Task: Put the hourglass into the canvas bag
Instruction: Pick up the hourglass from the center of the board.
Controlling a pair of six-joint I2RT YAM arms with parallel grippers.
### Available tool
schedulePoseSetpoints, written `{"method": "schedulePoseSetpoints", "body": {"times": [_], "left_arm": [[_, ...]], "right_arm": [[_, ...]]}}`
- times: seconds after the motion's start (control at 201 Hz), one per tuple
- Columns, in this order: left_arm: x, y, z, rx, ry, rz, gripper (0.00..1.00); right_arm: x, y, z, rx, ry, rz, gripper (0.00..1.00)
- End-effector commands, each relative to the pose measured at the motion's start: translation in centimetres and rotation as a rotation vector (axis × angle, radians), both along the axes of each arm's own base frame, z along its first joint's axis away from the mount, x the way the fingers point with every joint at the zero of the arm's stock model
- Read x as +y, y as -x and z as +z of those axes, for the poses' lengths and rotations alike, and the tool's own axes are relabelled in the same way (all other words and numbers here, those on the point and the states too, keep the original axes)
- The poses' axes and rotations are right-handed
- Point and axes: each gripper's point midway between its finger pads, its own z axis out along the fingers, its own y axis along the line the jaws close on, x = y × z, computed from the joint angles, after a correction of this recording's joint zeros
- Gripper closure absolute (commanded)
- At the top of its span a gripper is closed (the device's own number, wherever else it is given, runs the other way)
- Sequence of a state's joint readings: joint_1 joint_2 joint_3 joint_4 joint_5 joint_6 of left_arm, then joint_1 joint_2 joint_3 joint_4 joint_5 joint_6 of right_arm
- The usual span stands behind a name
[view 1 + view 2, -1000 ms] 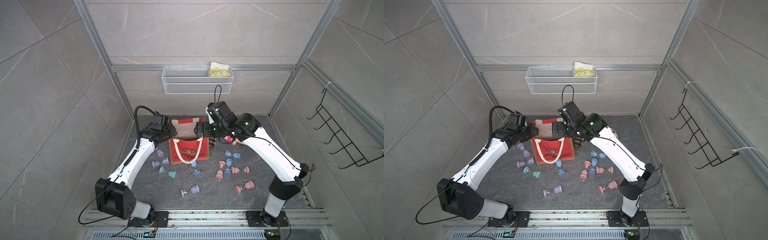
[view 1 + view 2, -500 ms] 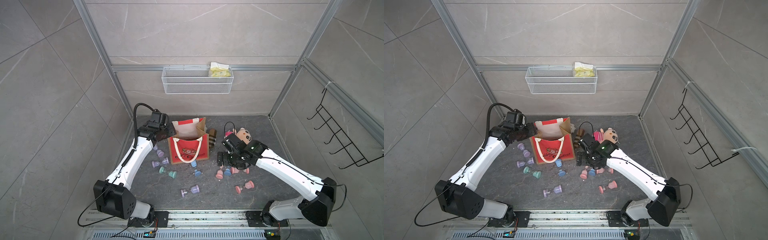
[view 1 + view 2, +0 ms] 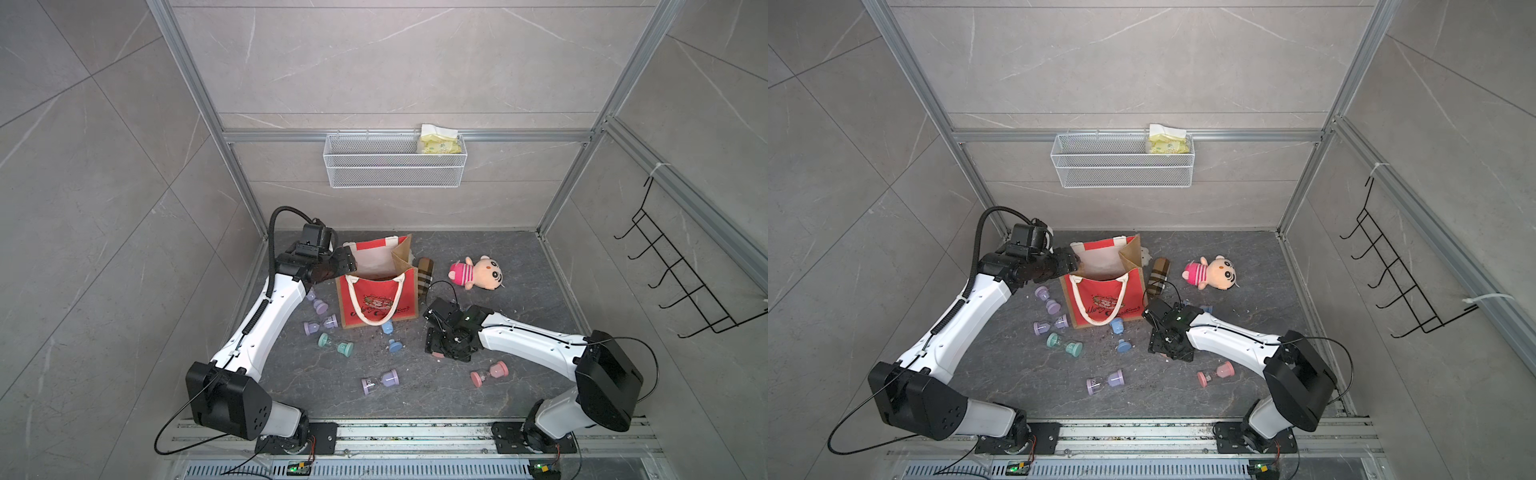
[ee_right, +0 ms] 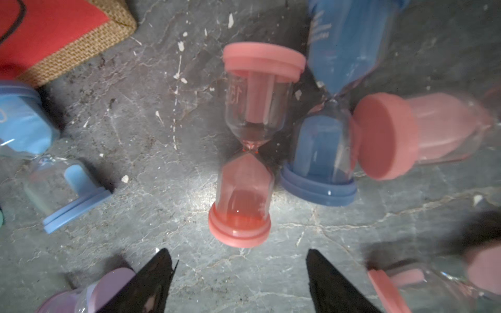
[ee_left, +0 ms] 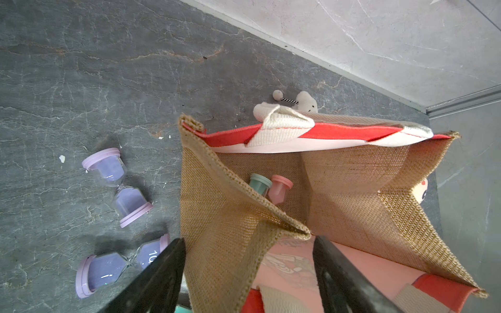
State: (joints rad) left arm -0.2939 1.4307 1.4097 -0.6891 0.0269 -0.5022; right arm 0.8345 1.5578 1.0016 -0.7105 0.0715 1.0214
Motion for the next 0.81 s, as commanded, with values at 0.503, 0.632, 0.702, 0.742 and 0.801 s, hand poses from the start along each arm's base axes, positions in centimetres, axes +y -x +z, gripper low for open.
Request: {"method": "schedulePoseSetpoints", "body": {"times": [0.503,0.632,0.702,0.742,0.801], "left_arm": [[-0.4,0.6,1.9,-0.037,0.019,-0.041,0.12],[-0.5,0.5,2.1,-0.039,0.023,-0.043,0.11],[-0.4,0.4,2.2,-0.043,0.023,-0.042,0.10],[-0.5,0.4,2.1,-0.042,0.022,-0.043,0.10],[-0.4,0.4,2.0,-0.040,0.019,-0.040,0.09]], "right_arm": [[-0.2,-1.3,-3.7,-0.027,0.110,-0.075,0.28],[-0.1,-1.4,-4.3,-0.017,0.127,-0.053,0.31],[-0.1,-1.5,-4.5,-0.010,0.142,-0.040,0.32],[0.0,-1.6,-4.6,-0.011,0.146,-0.037,0.33],[0.0,-1.7,-4.6,-0.014,0.149,-0.037,0.35]]}}
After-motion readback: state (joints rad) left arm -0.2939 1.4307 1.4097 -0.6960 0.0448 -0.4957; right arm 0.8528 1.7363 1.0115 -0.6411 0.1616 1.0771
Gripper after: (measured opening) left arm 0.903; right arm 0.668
